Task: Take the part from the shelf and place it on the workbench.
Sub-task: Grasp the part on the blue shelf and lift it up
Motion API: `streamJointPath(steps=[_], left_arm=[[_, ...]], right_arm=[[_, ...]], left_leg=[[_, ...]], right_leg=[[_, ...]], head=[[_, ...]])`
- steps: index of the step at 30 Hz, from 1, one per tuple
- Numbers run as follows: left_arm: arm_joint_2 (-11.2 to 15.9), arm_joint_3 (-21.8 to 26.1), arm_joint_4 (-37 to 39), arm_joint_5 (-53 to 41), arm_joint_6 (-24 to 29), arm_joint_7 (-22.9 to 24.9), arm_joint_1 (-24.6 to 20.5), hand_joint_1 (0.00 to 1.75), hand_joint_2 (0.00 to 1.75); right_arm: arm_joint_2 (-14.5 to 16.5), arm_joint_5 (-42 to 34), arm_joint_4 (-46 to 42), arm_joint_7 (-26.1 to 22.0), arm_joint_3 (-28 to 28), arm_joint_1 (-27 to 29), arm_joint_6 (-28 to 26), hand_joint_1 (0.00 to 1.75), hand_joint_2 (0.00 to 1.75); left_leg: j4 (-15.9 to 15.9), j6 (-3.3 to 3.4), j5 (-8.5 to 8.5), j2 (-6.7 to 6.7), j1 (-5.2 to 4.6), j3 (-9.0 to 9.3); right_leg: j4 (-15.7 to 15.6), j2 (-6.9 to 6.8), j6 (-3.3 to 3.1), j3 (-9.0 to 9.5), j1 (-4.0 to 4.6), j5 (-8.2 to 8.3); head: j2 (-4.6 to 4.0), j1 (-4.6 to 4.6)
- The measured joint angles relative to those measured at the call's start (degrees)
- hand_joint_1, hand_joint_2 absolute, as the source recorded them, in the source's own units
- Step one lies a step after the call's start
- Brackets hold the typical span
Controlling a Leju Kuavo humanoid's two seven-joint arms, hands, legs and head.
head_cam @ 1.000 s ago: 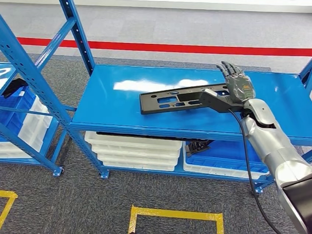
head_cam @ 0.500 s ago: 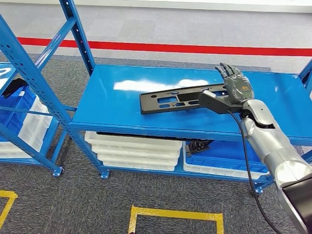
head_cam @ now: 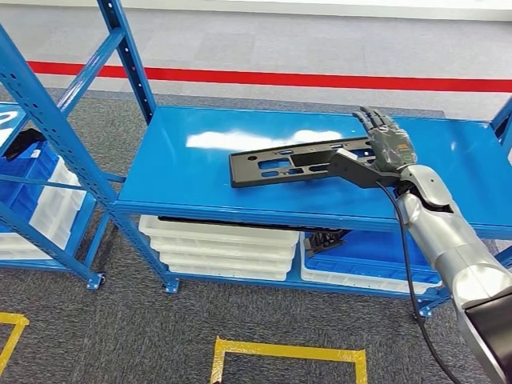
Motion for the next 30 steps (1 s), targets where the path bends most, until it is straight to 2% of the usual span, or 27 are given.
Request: streamJointPath(steps=[4, 16, 30], left_arm=[[0.00, -0.01, 0.00, 0.13, -0.10, 0.00, 0.00, 0.00, 0.00], [0.00, -0.06, 0.00, 0.57, -0.45, 0.00, -0.04, 0.00, 0.00], [0.00, -0.13, 0.00, 1.01, -0.87, 0.02, -0.06, 0.00, 0.00]], right_arm=[[-0.07, -0.20, -0.21, 0.00, 0.00, 0.07, 1.33, 0.00, 1.75], [1.19, -0.33, 3.33, 0.13, 2.78, -3.14, 14.58, 0.00, 1.75], [3.54, -0.06, 6.64, 1.09, 5.58, -3.83, 15.00, 0.00, 1.75]], left_leg=[[0.00, 0.00, 0.00, 0.00, 0.00, 0.00], [0.00, 0.00, 0.00, 0.00, 0.00, -0.03], [0.00, 0.00, 0.00, 0.00, 0.00, -0.04]], right_leg=[[0.00, 0.00, 0.00, 0.00, 0.00, 0.00], [0.00, -0.01, 0.00, 0.00, 0.00, 0.00], [0.00, -0.02, 0.00, 0.00, 0.00, 0.00]], head=[[0.00, 0.01], [0.00, 0.01], [0.00, 0.01]])
